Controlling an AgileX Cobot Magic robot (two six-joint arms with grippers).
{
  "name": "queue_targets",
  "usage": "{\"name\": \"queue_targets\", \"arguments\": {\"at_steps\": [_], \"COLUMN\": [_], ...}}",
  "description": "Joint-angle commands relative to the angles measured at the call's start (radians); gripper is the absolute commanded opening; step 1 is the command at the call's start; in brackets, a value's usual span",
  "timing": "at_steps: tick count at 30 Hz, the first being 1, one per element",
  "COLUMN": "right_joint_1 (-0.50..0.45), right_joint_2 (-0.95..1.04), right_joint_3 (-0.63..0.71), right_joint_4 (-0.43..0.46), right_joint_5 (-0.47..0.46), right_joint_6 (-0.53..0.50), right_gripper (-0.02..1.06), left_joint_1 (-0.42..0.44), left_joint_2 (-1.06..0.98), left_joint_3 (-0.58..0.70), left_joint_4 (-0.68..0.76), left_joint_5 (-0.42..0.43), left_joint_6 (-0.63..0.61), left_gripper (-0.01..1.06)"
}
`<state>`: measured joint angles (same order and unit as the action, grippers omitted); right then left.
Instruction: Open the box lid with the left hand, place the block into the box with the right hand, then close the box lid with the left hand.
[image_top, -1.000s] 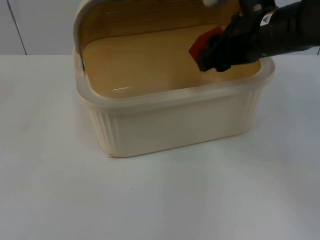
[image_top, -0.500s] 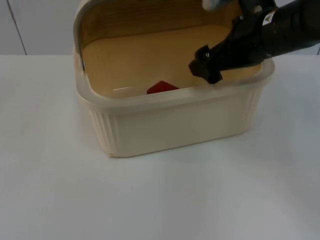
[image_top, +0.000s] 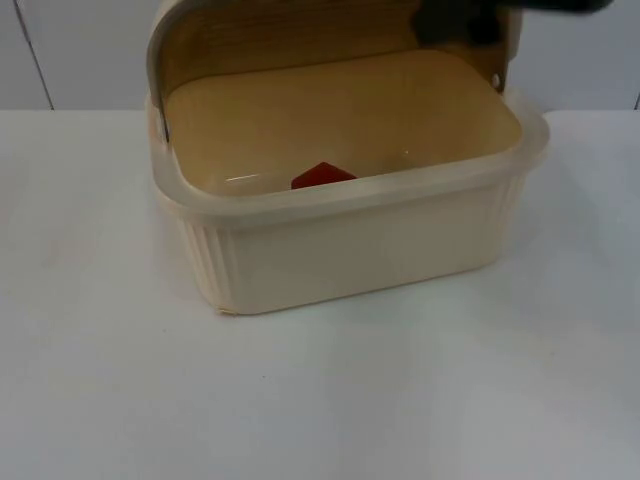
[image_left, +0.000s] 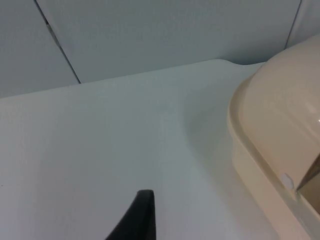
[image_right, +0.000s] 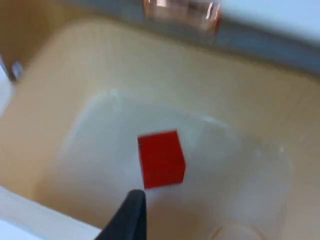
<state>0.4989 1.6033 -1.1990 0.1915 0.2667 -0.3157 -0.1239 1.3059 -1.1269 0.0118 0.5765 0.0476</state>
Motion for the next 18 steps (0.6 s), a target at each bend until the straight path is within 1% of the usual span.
{"name": "queue_targets", "arguments": {"at_steps": [1,2,3,5,8,9,11,12,14,15,16,18], "right_joint_1": [0.001,-0.003,-0.012,-0.017,-0.081,-0.081,-0.136,-0.161,-0.225,-0.225,-0.257,-0.312], "right_joint_2": [-0.057,-0.086,-0.122,-0.136,-0.219,-0.219,-0.259,-0.276,-0.309,-0.309,-0.317,-0.327], "right_joint_3": [-0.007,-0.007,-0.007,-0.007,-0.007,-0.007,-0.007,-0.007,-0.007,-0.007,-0.007,-0.007], "right_joint_4": [-0.006,-0.02,-0.066,-0.075,-0.082,-0.082,-0.082,-0.082,-0.096,-0.096,-0.121,-0.206], "right_joint_5": [0.022,0.03,0.038,0.043,0.094,0.094,0.154,0.165,0.168,0.168,0.168,0.197], "right_joint_6": [0.003,0.003,0.003,0.004,0.152,0.152,0.197,0.209,0.222,0.222,0.222,0.246], "right_gripper": [1.04,1.04,1.04,1.04,1.04,1.04,1.04,1.04,1.04,1.04,1.04,1.04], "left_joint_1": [-0.006,-0.006,-0.006,-0.006,-0.006,-0.006,-0.006,-0.006,-0.006,-0.006,-0.006,-0.006], "left_joint_2": [0.001,0.001,0.001,0.001,0.001,0.001,0.001,0.001,0.001,0.001,0.001,0.001], "left_joint_3": [-0.007,-0.007,-0.007,-0.007,-0.007,-0.007,-0.007,-0.007,-0.007,-0.007,-0.007,-0.007], "left_joint_4": [0.0,0.0,0.0,0.0,0.0,0.0,0.0,0.0,0.0,0.0,0.0,0.0], "left_joint_5": [0.01,0.014,0.015,0.015,0.015,0.015,0.015,0.015,0.015,0.015,0.015,0.012], "left_joint_6": [-0.001,-0.001,-0.001,-0.001,-0.001,-0.001,-0.001,-0.001,-0.001,-0.001,-0.001,-0.001], "left_gripper": [1.05,1.05,1.05,1.05,1.05,1.05,1.05,1.05,1.05,1.05,1.05,1.05]}}
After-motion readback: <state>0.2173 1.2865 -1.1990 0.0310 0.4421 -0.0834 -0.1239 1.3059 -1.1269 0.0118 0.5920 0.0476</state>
